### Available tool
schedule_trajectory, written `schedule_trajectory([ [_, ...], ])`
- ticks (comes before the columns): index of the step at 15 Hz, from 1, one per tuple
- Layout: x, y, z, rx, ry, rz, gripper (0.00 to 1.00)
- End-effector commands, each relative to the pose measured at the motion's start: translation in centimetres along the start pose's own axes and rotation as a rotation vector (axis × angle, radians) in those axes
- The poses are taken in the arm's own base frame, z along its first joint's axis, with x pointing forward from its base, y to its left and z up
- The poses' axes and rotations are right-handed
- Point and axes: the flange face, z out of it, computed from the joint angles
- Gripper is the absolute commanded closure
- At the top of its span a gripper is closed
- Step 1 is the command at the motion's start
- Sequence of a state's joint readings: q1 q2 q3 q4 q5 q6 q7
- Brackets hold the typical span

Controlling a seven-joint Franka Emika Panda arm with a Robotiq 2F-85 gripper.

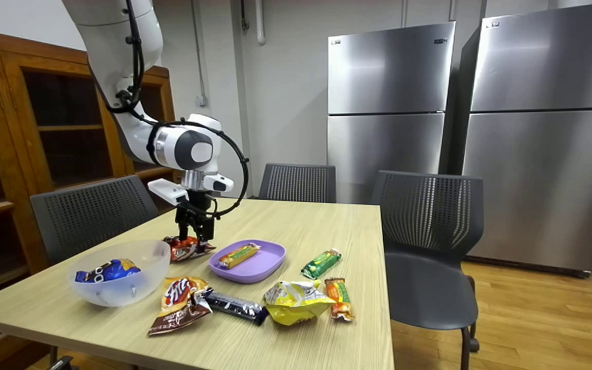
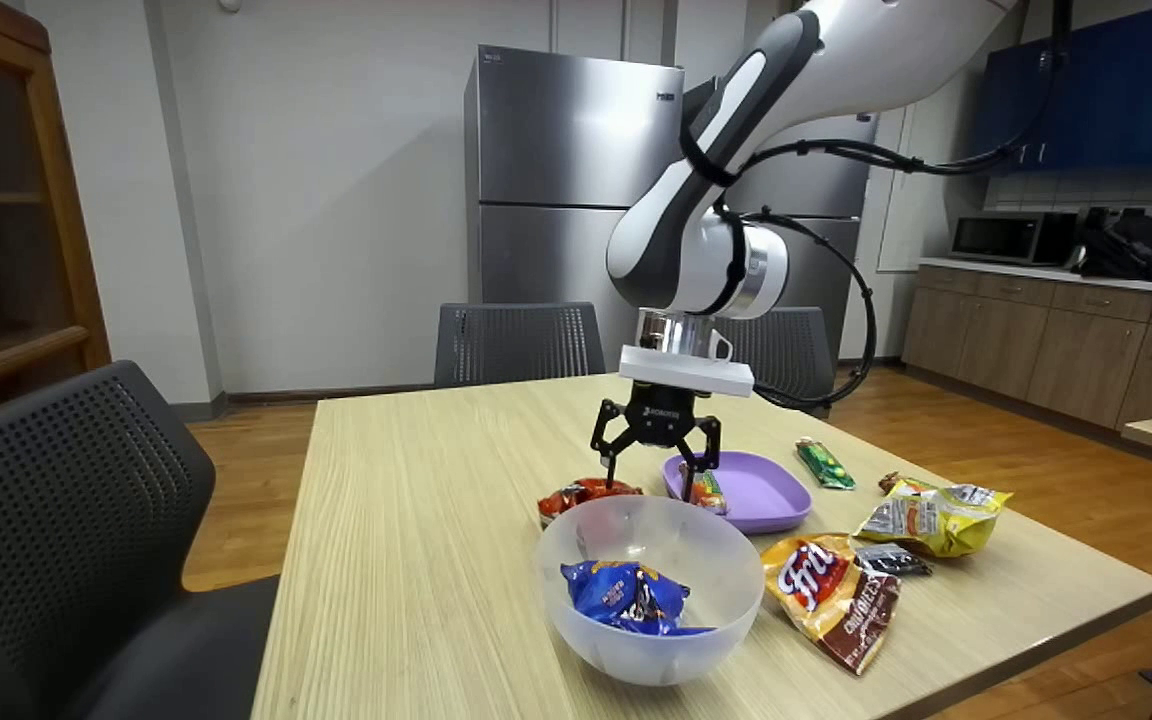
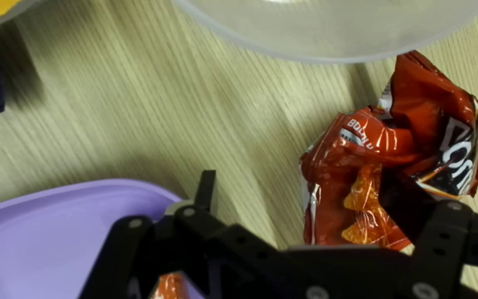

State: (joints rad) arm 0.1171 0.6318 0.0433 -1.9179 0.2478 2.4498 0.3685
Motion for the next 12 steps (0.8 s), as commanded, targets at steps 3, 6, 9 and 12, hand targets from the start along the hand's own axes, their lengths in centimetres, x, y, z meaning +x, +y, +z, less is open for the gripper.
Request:
schedule_trajectory([
  [3,0.0,0.07,-0.09,0.017,0.029,0.018,0.0],
  [6,0.12,-0.08,-0.06,0.042,0.063,0.022,0.0],
  [9,0.01,-0.06,0.3,0.057,0.073,0.027,0.0],
  [12,-0.34,-0.09,0.67,0.073,0.064,0.034,0.0],
])
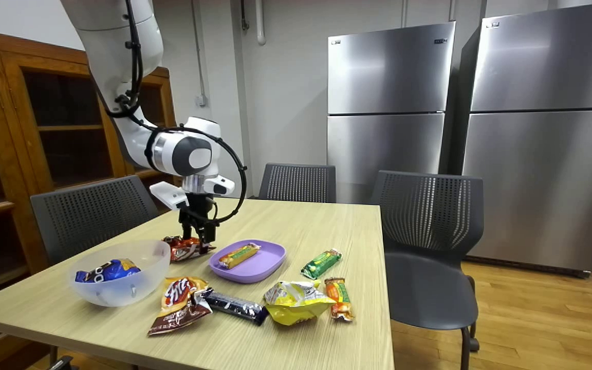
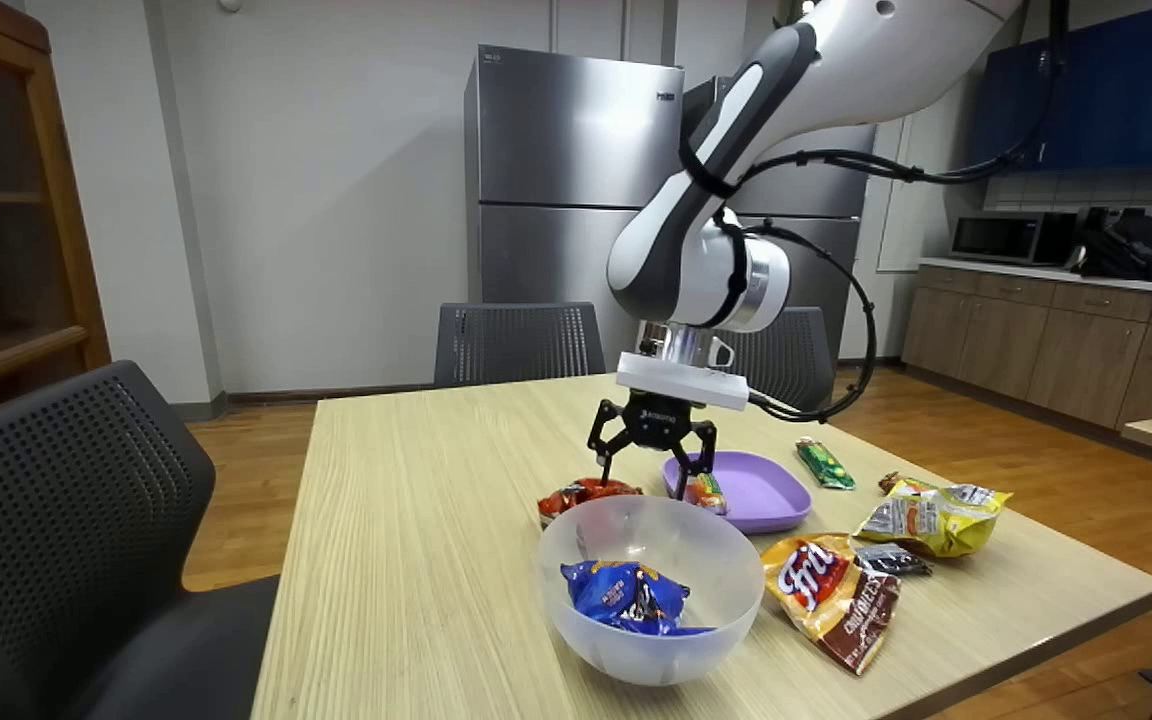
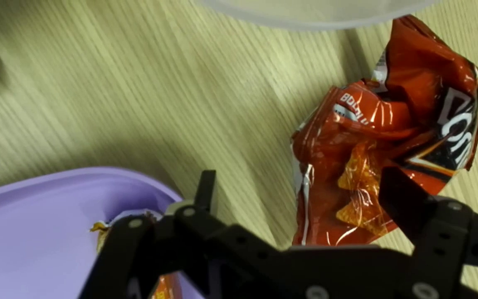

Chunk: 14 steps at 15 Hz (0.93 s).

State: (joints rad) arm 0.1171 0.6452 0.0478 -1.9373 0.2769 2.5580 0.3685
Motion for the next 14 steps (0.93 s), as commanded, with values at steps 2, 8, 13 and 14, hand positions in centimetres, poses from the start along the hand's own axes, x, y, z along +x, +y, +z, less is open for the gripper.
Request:
schedule_trajectory([
  [2,-0.96,-0.32,0.19,0.041,-0.007,0.015,0.0],
  [8,-1.46,-0.21,0.4,0.048,0.003,0.027,0.5],
  [13,-1.67,-0.34,0.28,0.054,0.011,0.021,0.89],
  [14,-1.67,-0.38,0.23,0.056,0.014,0.021,0.95],
])
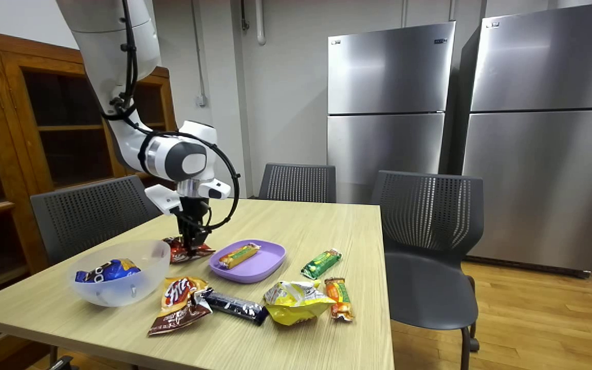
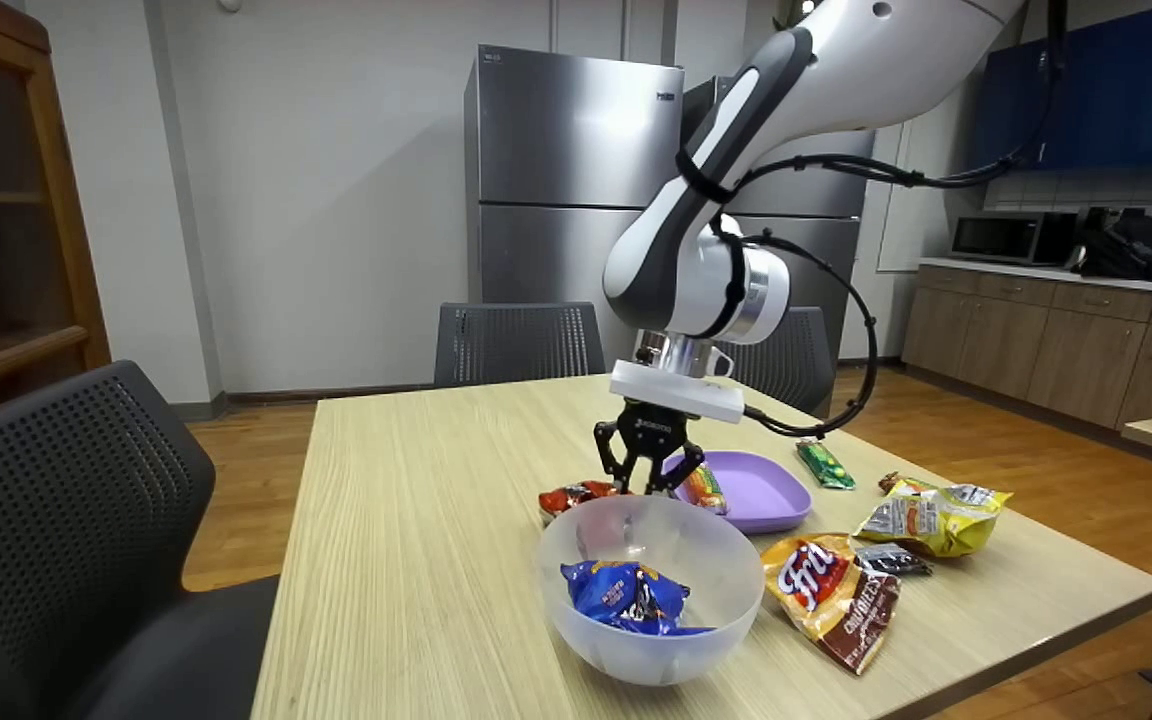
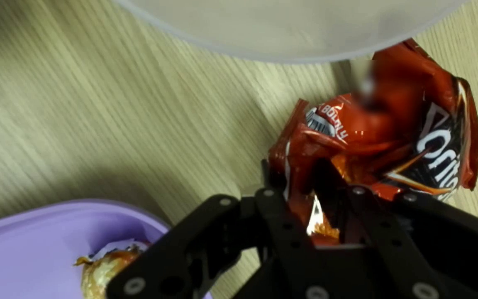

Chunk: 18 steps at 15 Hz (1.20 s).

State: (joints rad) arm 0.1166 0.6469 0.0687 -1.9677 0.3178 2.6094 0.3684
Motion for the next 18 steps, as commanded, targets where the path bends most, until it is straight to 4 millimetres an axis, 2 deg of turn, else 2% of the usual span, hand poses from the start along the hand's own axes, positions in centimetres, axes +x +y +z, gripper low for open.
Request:
schedule_trajectory([
  [1,-0.5,-0.3,-0.6,0.029,0.012,-0.002,1.0],
  [5,-0.5,-0.6,-0.9,0.041,0.022,0.001,1.0],
  [8,-0.6,-1.1,-2.4,0.047,0.039,0.002,1.0],
  [14,-1.0,-2.5,-6.2,0.099,0.07,0.007,1.0],
  [18,-2.0,-2.4,-10.0,0.139,0.112,-0.001,1.0],
])
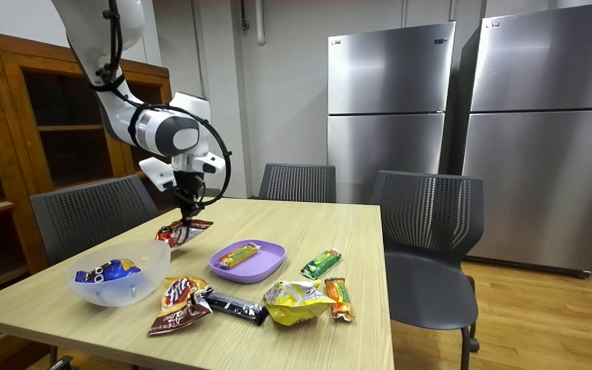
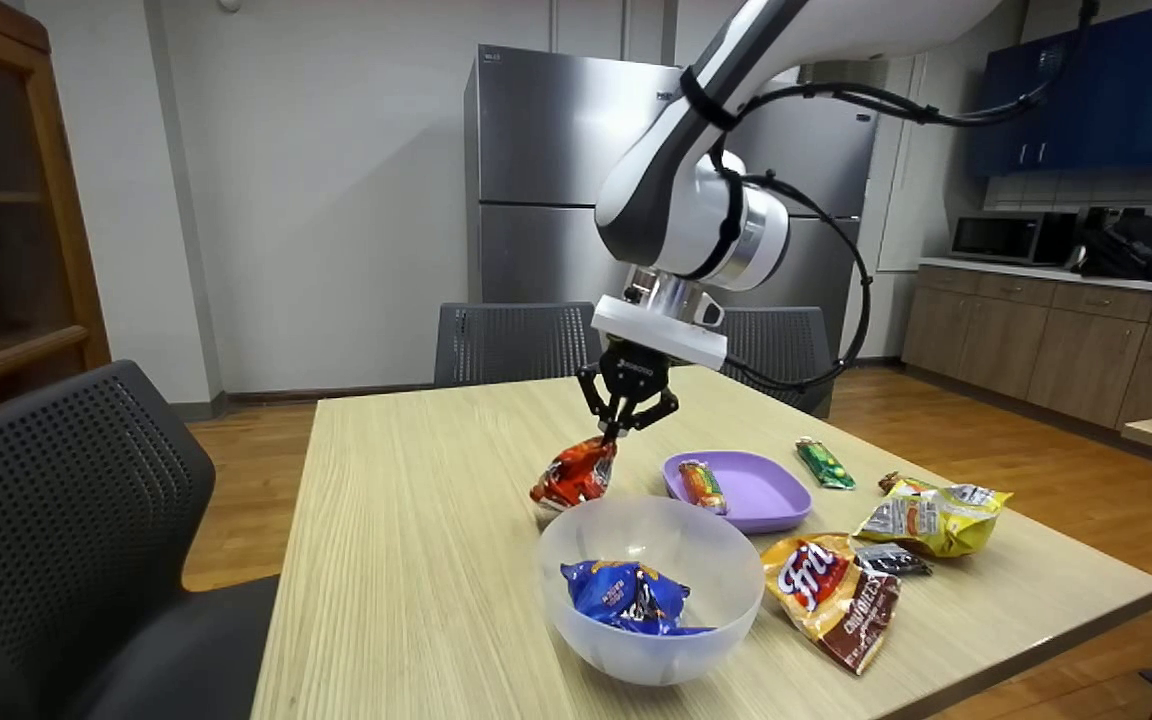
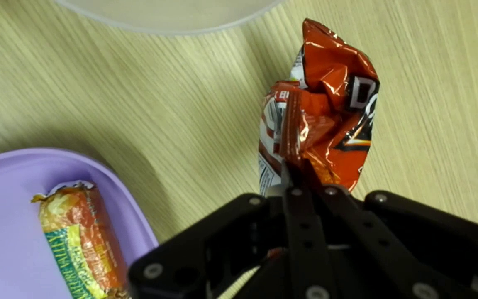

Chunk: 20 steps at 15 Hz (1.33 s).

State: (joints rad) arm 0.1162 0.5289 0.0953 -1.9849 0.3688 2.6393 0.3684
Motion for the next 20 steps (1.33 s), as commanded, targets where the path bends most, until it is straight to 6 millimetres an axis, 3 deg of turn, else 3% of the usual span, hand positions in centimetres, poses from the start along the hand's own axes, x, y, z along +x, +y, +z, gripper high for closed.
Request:
schedule_trajectory([
  [1,-1.7,0.2,-4.6,0.046,0.032,-0.004,1.0],
  [8,-4.4,0.6,-9.7,0.058,0.041,-0.043,1.0],
  [20,-11.0,1.4,-12.8,0.025,-0.044,-0.134,1.0],
])
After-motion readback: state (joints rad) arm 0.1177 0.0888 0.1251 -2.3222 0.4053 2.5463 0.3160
